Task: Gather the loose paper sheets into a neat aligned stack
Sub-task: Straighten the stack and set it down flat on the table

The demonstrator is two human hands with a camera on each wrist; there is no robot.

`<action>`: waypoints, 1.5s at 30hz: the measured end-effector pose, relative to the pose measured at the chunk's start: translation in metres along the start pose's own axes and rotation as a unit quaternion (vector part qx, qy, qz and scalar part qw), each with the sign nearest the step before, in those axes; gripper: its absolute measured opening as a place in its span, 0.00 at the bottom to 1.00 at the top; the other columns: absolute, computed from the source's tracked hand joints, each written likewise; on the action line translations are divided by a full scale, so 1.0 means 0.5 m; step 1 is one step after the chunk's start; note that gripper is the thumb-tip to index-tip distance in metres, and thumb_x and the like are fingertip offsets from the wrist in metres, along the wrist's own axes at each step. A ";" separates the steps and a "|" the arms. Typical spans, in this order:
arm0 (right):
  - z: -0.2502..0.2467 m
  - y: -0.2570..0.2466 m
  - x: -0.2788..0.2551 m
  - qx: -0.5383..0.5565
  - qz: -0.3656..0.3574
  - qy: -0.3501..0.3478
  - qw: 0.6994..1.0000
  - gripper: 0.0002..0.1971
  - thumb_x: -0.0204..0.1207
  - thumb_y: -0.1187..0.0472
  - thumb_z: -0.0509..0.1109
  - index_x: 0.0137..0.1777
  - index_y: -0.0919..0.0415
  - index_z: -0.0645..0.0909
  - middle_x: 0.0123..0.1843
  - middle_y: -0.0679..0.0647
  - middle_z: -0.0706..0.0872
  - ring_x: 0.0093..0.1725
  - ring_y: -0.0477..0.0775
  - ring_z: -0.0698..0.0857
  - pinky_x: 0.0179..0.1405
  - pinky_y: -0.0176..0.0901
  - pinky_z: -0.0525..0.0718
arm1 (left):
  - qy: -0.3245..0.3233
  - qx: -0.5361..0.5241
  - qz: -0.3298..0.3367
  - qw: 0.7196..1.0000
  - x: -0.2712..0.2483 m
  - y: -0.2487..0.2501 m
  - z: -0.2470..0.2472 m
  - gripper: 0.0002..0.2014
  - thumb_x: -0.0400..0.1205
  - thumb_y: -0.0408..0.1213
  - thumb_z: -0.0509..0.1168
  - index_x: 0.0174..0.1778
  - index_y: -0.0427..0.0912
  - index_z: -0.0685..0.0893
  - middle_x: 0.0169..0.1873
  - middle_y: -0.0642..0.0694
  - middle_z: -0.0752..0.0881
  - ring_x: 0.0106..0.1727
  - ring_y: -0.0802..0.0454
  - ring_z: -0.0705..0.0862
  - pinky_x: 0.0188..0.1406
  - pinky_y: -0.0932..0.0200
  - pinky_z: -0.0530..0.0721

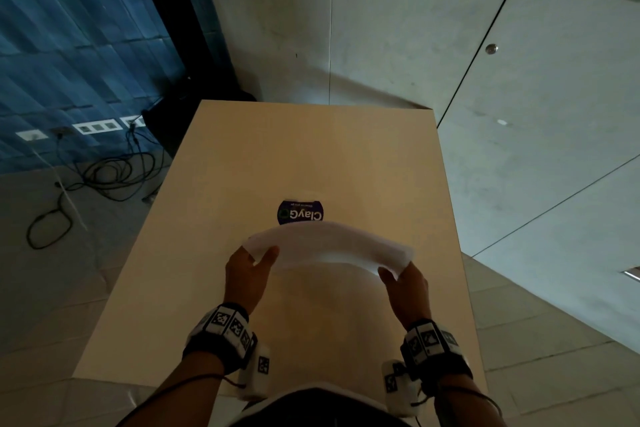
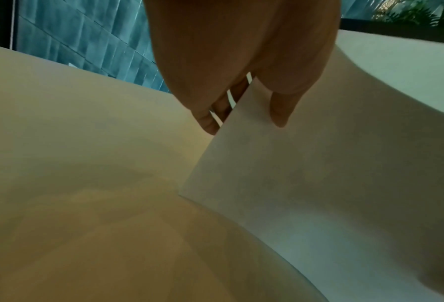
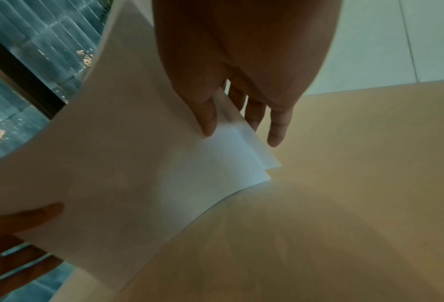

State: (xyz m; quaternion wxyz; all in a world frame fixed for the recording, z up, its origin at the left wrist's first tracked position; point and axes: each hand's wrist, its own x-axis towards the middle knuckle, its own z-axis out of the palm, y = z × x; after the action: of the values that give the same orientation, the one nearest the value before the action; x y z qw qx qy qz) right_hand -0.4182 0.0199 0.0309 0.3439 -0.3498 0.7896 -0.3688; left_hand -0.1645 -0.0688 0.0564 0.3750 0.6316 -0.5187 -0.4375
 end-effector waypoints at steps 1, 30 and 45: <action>0.000 0.002 0.002 -0.008 0.009 -0.008 1.000 0.16 0.81 0.63 0.70 0.67 0.66 0.83 0.60 0.63 0.89 0.60 0.61 0.86 0.51 0.40 0.75 | -0.002 0.002 -0.009 1.000 0.001 -0.005 -0.001 0.18 0.78 0.34 0.72 0.63 0.37 0.83 0.50 0.46 0.84 0.52 0.48 0.83 0.59 0.51 0.82; -0.009 -0.025 0.017 0.096 -0.041 -0.031 0.994 0.20 0.71 0.66 0.68 0.64 0.54 0.81 0.58 0.52 0.88 0.60 0.56 0.86 0.61 0.61 0.86 | 0.000 -0.033 0.030 0.999 0.008 -0.006 -0.009 0.22 0.77 0.22 0.69 0.66 0.39 0.76 0.57 0.45 0.81 0.59 0.49 0.81 0.60 0.58 0.81; -0.019 -0.108 -0.014 0.223 -0.047 -0.015 0.974 0.16 0.81 0.45 0.63 0.59 0.55 0.76 0.52 0.43 0.84 0.52 0.40 0.84 0.54 0.41 0.79 | 0.024 -0.020 0.039 0.999 0.016 -0.002 -0.006 0.10 0.81 0.33 0.68 0.57 0.45 0.80 0.51 0.43 0.84 0.55 0.43 0.82 0.57 0.48 0.83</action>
State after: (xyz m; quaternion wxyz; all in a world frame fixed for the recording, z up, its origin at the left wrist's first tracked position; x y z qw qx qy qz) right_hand -0.4062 0.0029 0.0820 0.4076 -0.3062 0.6649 -0.5458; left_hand -0.1609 -0.0763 0.0550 0.4161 0.6136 -0.5252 -0.4177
